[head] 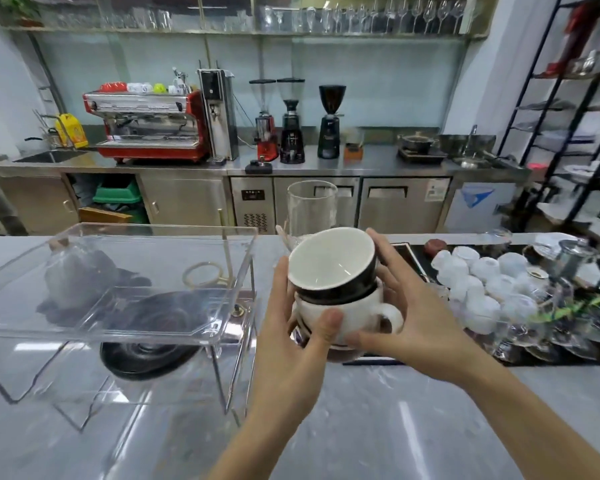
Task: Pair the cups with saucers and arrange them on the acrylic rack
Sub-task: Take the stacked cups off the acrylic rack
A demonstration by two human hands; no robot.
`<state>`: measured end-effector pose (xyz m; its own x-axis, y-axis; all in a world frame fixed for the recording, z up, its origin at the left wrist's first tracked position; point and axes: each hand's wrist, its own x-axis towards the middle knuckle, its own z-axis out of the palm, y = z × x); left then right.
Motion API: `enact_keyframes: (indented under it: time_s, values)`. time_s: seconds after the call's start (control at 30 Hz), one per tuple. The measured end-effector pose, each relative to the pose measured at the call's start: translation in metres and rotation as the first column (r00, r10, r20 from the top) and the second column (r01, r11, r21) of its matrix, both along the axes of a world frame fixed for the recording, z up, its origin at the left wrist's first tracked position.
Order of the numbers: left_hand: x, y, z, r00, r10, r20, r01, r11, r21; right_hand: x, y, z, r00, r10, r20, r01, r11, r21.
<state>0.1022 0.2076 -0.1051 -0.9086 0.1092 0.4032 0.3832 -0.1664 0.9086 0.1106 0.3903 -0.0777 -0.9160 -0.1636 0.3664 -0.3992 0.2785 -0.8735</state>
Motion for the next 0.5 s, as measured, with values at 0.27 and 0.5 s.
enact_keyframes:
  time_s: [0.27,0.5]
  values:
    - [0.014,-0.012,-0.085,0.975,0.067,0.211,-0.052,0.996,-0.074,0.009,-0.011,-0.096,0.989,-0.008,0.15,0.009,1.0,-0.005]
    - [0.01,-0.019,-0.124,0.946,0.1,0.307,-0.081,0.994,-0.076,-0.001,-0.025,-0.142,0.966,0.01,0.258,0.004,0.998,-0.056]
